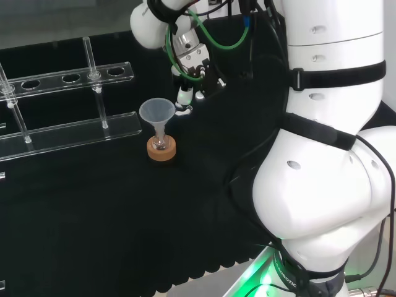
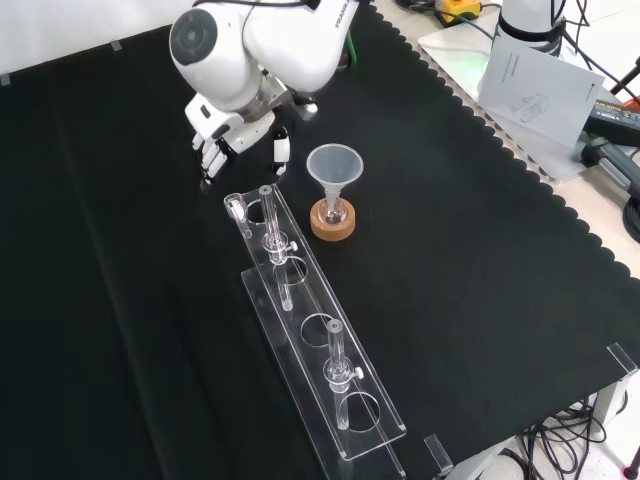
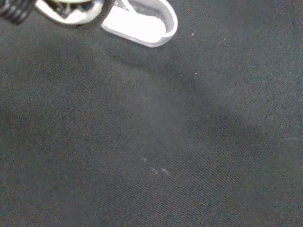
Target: Pick up the weighing funnel.
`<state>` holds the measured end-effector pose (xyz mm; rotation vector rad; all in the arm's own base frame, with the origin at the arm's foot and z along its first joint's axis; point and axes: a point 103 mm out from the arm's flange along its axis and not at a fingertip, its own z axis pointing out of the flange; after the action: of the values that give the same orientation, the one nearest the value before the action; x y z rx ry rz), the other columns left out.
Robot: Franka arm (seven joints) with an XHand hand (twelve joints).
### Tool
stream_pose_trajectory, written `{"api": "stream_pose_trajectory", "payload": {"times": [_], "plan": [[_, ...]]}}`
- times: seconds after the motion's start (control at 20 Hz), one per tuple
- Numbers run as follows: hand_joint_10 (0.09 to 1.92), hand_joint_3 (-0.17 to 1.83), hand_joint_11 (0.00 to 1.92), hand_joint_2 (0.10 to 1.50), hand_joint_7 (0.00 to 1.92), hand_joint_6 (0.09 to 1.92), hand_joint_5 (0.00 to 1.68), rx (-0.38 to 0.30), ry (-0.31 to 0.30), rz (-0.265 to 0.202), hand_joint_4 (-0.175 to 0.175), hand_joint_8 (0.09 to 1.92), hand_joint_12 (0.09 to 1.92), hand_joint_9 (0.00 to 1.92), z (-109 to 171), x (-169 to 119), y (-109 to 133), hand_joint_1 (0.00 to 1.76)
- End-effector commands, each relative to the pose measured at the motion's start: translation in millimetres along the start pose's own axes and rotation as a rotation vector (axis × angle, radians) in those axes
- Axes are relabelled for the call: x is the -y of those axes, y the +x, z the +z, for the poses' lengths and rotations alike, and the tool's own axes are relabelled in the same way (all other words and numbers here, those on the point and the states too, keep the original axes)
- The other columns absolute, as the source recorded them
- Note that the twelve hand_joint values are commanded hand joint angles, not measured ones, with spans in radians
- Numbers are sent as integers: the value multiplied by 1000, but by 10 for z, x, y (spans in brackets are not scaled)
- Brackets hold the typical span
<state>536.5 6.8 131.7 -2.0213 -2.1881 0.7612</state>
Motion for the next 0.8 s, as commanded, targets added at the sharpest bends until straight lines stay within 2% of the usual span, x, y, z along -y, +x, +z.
{"api": "stream_pose_trajectory", "payload": {"times": [0.05, 0.2, 0.45, 0.7, 0.8], "plan": [[527, 593, 474, 612, 483, 228, 665, 13, -18, -23, -43, 679, 1315, 722, 21, -57, 144, 877], [509, 597, 479, 609, 513, 365, 655, 6, -6, -44, -41, 673, 1313, 755, 93, -90, 92, 883], [498, 603, 484, 605, 523, 535, 607, 15, 2, -39, -40, 678, 1312, 772, 139, -122, 155, 888], [498, 605, 485, 604, 523, 574, 598, -3, 6, -47, -39, 681, 1311, 773, 255, -177, 55, 889], [498, 606, 486, 604, 524, 578, 599, 11, 10, -38, -39, 682, 1311, 773, 243, -183, 130, 889]]}}
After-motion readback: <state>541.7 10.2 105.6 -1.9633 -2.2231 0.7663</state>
